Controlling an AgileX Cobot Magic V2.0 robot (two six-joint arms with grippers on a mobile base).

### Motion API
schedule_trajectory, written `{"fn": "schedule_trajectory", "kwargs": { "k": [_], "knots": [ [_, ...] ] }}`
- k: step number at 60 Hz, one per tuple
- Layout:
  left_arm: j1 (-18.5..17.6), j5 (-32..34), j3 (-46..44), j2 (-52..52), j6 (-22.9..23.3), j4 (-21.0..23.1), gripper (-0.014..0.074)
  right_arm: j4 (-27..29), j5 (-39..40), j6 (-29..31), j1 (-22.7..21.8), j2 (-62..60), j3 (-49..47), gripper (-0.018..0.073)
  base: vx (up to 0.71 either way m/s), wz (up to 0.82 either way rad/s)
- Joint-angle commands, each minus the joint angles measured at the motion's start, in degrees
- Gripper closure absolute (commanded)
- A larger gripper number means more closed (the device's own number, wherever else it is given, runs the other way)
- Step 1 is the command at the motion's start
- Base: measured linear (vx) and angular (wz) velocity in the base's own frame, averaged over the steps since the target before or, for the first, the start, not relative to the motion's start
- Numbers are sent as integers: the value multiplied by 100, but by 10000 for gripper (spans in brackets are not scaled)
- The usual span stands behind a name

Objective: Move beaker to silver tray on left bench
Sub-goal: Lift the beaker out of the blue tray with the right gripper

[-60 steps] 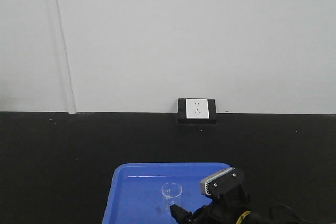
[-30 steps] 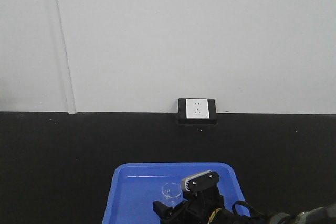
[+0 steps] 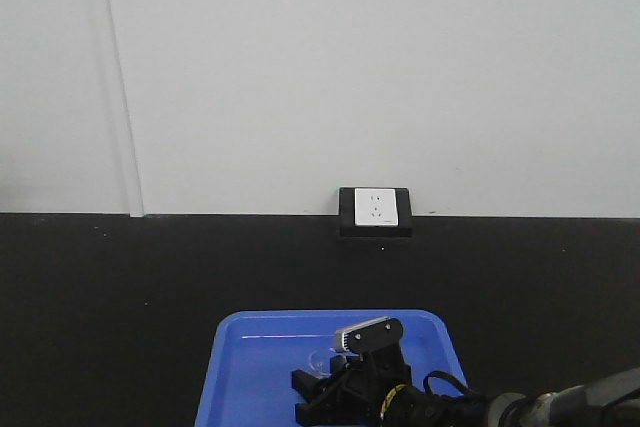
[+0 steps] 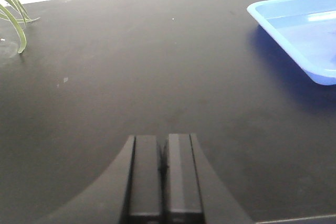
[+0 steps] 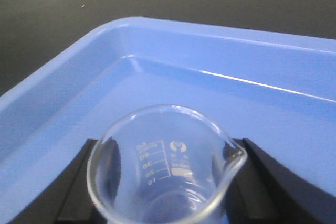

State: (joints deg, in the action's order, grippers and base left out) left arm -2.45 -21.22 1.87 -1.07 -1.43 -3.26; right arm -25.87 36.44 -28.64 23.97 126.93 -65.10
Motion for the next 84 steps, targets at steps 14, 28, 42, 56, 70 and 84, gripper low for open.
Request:
{"fn": "schedule_trajectory", "kwargs": {
  "k": [14,28,42,56,70,84],
  "knots": [
    [-41,432,114,-43,10,16,595,-2522,-1720,-1729,-19,-2397,258,575,0,0],
    [-41,432,114,-43,10,16,595,-2842,-2436,-2270,-38,-4663,1697,573,0,0],
    [-41,432,114,-43,10,16,595,-2833,-3134,-2270,-38,-7009,3354,573,0,0],
    [-41,432,114,-43,10,16,595,-2839,-3894,-2265,-38,-8967,4318,573,0,0],
    [-41,432,114,-43,10,16,595,-2838,-4101,-2265,-38,-10751,4862,573,0,0],
    [-41,432,114,-43,10,16,595,-2794,-4472,-2252,-38,-11066,5024,570,0,0]
  ]
}}
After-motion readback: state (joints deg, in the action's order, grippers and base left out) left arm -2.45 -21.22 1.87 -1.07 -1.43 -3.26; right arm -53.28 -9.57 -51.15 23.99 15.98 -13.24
